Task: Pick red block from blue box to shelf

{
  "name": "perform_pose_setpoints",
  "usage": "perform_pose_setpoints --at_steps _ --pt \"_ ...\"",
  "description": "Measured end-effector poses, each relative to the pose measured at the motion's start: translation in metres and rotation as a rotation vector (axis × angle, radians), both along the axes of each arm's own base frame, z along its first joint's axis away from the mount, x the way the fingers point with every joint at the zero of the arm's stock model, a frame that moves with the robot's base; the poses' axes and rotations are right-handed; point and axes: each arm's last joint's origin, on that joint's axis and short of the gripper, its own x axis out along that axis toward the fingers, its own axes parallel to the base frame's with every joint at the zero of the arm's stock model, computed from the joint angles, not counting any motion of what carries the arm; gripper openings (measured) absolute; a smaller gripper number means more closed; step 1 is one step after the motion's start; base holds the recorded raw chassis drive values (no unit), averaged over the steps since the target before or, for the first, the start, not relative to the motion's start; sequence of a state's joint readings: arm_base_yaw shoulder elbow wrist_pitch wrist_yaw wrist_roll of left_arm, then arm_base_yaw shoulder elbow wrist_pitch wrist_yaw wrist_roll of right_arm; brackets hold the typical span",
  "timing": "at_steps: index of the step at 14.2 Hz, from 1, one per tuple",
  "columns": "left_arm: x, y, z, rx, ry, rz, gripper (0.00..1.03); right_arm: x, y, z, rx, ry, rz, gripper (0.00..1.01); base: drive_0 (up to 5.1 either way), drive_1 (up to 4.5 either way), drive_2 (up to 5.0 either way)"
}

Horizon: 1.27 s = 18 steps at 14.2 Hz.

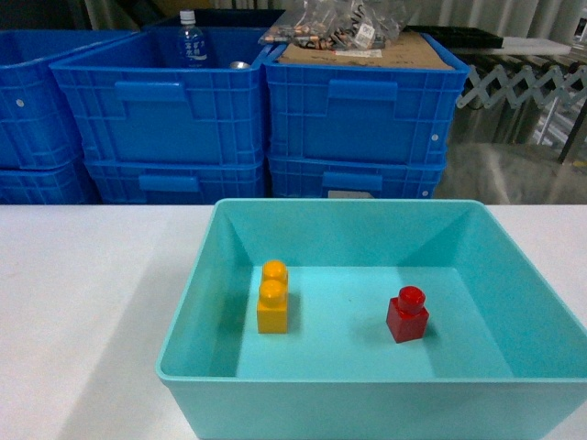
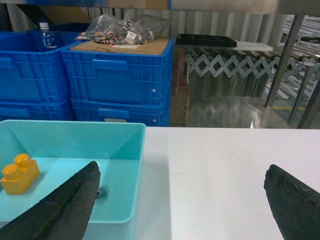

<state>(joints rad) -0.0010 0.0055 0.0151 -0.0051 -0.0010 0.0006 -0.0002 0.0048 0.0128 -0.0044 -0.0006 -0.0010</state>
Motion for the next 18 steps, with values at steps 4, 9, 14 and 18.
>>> perform_pose_setpoints --at_steps 4,9,14,18 --pt "0.0 0.0 0.0 0.0 0.0 0.0 0.98 0.0 0.0 0.0 0.0 0.0 0.0 0.98 0.0 0.0 0.0" --pt "0.0 0.0 0.0 0.0 0.0 0.0 0.98 0.037 0.017 0.023 -0.068 0.223 0.191 0.98 0.0 0.0 0.0" --pt "0.0 0.0 0.0 0.0 0.0 0.0 0.98 0.134 0.083 0.026 -0.077 0.434 0.308 0.98 0.0 0.0 0.0" --pt "0.0 0.0 0.0 0.0 0.0 0.0 0.98 0.204 0.117 -0.029 -0.088 0.642 0.238 0.98 0.0 0.0 0.0"
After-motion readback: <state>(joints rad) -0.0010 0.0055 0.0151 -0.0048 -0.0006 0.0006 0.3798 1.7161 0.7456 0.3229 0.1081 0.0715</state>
